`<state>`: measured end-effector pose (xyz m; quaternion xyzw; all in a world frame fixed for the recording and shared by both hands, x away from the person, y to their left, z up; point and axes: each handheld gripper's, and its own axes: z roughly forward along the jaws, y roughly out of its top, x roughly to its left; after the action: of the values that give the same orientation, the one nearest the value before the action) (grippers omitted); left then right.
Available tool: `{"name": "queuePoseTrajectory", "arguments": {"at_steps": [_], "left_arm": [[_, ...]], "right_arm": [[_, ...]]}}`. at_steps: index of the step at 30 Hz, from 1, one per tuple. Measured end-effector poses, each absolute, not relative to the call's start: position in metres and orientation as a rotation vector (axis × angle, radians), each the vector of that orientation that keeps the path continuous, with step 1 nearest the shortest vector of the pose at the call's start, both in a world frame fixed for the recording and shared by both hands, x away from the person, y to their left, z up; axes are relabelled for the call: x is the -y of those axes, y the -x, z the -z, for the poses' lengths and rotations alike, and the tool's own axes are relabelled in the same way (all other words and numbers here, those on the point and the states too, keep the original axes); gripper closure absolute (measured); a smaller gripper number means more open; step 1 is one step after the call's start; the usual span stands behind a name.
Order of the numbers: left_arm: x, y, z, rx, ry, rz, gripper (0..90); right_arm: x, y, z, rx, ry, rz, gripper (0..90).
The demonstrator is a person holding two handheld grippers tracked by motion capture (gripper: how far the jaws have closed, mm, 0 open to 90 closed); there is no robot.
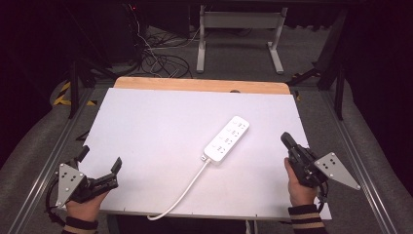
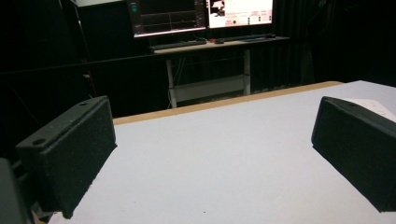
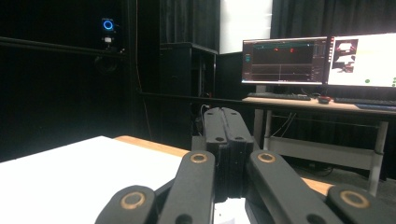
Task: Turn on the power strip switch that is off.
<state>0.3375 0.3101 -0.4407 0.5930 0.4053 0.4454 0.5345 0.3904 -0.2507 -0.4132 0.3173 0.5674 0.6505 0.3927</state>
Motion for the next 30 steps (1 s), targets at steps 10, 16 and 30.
{"name": "queuePoseTrajectory", "arguments": {"at_steps": [10, 16, 30], "left_arm": [[-0.310, -0.339, 0.441, -0.972, -1.416, -1.051, 0.4], [-0.310, -0.339, 0.441, -0.969, -1.418, -1.061, 0.4], [-0.309, -0.339, 0.441, -0.964, -1.423, -1.055, 0.3]], "right_arm": [[0.248, -0.392, 0.417, -1.439, -0.804, -1.610, 90.0], [0.247, -0.395, 0.418, -1.440, -0.811, -1.593, 62.8], [0.240, -0.407, 0.423, -1.374, -0.932, -1.488, 4.6]]}}
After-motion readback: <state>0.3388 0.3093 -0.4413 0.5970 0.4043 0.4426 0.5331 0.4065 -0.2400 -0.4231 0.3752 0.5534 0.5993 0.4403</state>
